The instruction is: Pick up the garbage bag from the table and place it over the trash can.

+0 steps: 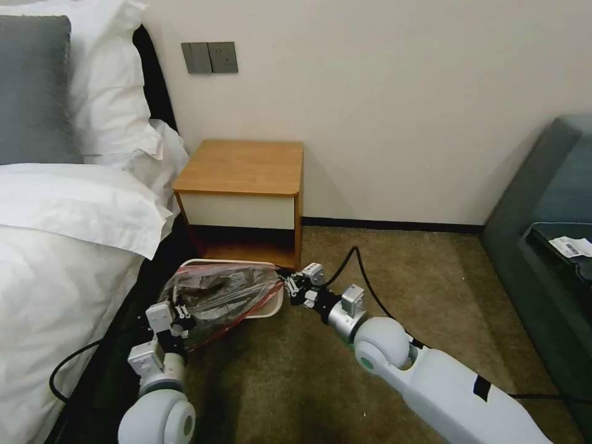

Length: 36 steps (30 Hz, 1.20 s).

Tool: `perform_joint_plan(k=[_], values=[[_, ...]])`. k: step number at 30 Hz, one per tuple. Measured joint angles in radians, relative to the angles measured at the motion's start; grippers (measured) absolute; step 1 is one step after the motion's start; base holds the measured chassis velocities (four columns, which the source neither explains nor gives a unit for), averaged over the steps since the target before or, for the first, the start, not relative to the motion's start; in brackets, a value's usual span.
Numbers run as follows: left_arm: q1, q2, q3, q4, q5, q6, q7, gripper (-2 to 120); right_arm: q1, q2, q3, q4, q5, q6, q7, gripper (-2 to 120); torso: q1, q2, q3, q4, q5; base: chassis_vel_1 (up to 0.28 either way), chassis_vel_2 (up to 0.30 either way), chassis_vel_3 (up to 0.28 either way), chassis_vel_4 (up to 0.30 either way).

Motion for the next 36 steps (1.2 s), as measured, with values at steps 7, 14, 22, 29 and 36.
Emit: perform_joint_plan(k=[7, 14, 22, 29, 36], values=[[0.013, 0.002, -0.001, -0.029, -0.017, 0.009, 0.002, 3, -0.033, -0.014, 0.058, -0.011, -0.018, 0.018, -0.024, 0, 0.0, 0.0, 0.0, 0.0, -0.0001, 0.0, 0.0, 0.0, 0.0], [0.025, 0.002, 0.001, -0.045, -0.02, 0.01, 0.004, 3, -0.069, -0.031, 0.119, -0.031, -0.029, 0.038, -0.043, 0, 0.0, 0.0, 0.0, -0.0001, 0.0, 0.0, 0.0, 0.0, 0.0], [0.034, 0.002, 0.021, -0.076, -0.027, 0.014, 0.003, 3, -0.067, -0.02, 0.129, -0.074, -0.048, 0.058, -0.046, 0, 0.0, 0.0, 0.0, -0.0001, 0.0, 0.0, 0.0, 0.0, 0.0], [0.046, 0.008, 0.041, -0.089, -0.021, 0.014, 0.0, 3, -0.037, -0.009, 0.12, -0.08, -0.053, 0.059, -0.041, 0, 0.0, 0.0, 0.0, -0.0001, -0.0001, 0.0, 0.0, 0.0, 0.0], [0.064, 0.01, 0.068, -0.089, 0.004, 0.014, 0.002, 3, 0.002, 0.01, 0.108, -0.083, -0.07, 0.058, -0.041, 0, 0.0, 0.0, 0.0, -0.0001, -0.0002, 0.0, 0.0, 0.0, 0.0]])
